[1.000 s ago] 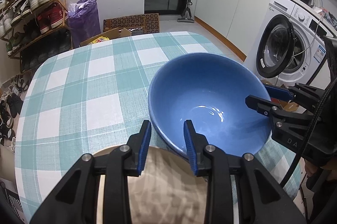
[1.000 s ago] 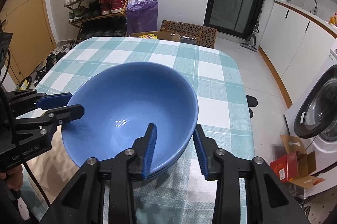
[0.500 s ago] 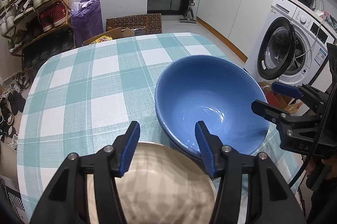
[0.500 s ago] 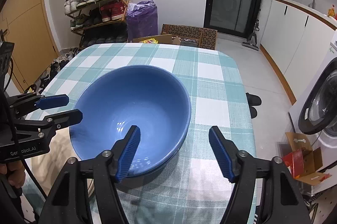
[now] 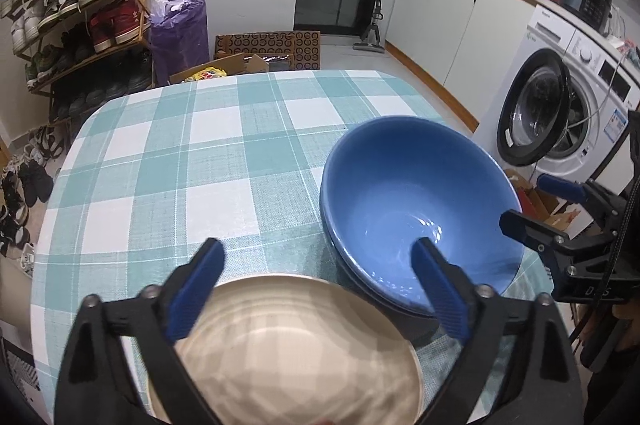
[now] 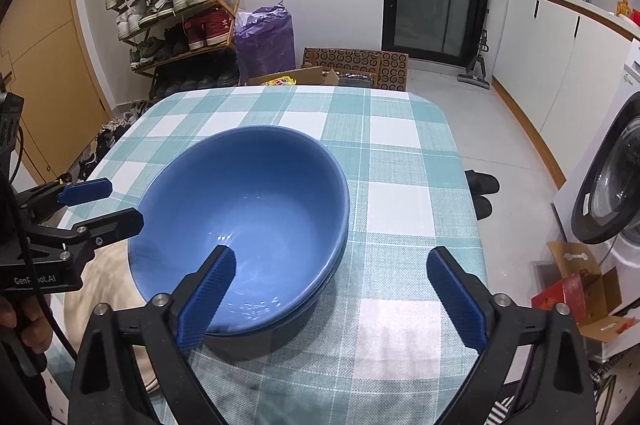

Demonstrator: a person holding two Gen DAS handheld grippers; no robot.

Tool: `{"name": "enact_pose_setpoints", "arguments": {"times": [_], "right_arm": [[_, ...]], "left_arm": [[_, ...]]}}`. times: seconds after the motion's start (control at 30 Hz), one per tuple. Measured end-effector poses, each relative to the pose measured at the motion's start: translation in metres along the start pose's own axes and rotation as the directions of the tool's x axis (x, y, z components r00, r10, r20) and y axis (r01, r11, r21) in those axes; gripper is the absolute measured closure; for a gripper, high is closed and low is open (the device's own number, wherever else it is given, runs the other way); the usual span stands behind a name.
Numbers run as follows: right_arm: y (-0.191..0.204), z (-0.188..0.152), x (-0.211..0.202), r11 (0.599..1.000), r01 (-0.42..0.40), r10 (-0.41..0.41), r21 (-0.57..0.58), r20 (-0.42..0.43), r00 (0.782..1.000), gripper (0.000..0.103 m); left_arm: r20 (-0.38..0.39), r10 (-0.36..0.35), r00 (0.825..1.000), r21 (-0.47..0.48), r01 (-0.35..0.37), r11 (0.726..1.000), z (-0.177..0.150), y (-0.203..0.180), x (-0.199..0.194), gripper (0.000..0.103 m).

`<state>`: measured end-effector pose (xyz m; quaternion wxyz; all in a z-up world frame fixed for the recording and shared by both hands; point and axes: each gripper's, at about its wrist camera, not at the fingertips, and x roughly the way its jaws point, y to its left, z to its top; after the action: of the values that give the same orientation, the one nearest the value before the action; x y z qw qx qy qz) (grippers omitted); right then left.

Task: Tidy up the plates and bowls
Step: 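Reposition both grippers around the rim of the bowl stack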

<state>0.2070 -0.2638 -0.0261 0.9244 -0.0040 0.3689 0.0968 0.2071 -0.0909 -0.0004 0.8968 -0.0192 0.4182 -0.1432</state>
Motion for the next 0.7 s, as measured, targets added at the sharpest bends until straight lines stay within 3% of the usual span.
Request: {"name": "enact_pose_setpoints", "arguments": {"times": [0.7], "right_arm": [[-0.024,-0.012,0.026,0.979,-0.141,0.144,0.145,-0.008,0.99,0.002]], "left_arm": [[-0.046,-0.075,0.996,-0.039,0.073,0.997,0.004,-0.002,0.022,0.005]]}}
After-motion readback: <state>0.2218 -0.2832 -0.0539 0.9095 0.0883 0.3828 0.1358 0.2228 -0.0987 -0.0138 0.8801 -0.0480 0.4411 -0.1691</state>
